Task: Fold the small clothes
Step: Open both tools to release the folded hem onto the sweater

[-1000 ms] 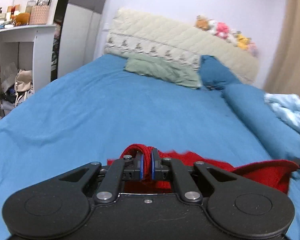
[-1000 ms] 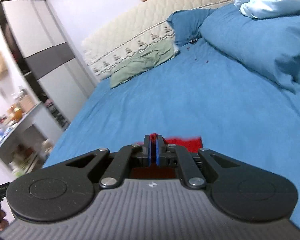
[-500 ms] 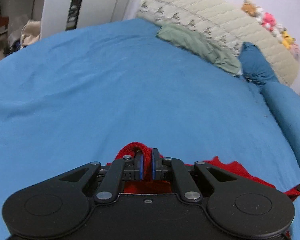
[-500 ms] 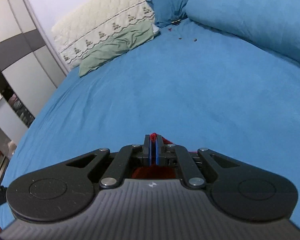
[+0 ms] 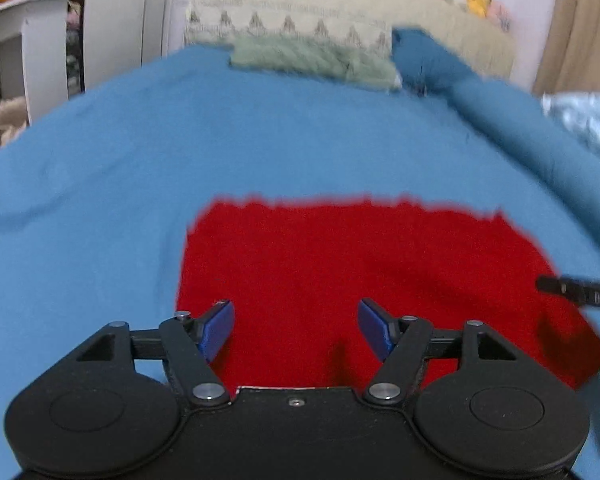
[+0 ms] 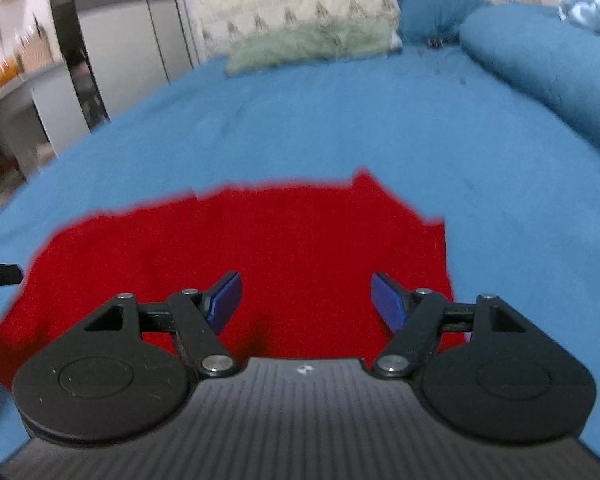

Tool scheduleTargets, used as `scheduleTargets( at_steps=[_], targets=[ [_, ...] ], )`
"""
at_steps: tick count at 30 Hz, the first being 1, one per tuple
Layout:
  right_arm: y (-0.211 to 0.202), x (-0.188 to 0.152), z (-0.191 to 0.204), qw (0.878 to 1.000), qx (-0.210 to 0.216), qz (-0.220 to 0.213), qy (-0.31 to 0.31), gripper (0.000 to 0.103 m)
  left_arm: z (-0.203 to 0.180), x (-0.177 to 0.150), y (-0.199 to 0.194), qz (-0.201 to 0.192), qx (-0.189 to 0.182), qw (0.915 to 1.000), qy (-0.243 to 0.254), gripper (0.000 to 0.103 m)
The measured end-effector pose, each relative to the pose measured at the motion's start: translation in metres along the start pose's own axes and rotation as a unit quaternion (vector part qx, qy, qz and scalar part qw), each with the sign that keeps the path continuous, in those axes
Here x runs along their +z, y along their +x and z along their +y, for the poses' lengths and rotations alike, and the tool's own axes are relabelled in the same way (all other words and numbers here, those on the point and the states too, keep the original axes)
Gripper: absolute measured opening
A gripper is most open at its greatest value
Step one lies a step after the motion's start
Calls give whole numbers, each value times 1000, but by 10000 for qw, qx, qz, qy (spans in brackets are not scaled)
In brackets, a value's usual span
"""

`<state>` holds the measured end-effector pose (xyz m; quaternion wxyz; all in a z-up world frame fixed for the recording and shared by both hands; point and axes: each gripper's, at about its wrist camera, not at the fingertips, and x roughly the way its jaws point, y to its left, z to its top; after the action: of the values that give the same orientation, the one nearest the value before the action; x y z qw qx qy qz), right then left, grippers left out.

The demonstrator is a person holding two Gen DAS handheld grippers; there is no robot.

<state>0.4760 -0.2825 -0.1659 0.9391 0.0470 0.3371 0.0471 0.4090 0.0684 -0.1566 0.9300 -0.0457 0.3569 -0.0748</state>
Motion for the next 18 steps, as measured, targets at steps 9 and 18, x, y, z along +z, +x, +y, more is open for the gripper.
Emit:
scheduleTargets(
  at_steps=[9,18],
  targets=[
    [32,-13,-25,9959,-719,181,515,86,2,-29,13,430,61,9988,204,73],
    [-71,9,-27,9972,-313,-593,317,94,-14,-7,-21,360,243,9988,235,75]
  ],
)
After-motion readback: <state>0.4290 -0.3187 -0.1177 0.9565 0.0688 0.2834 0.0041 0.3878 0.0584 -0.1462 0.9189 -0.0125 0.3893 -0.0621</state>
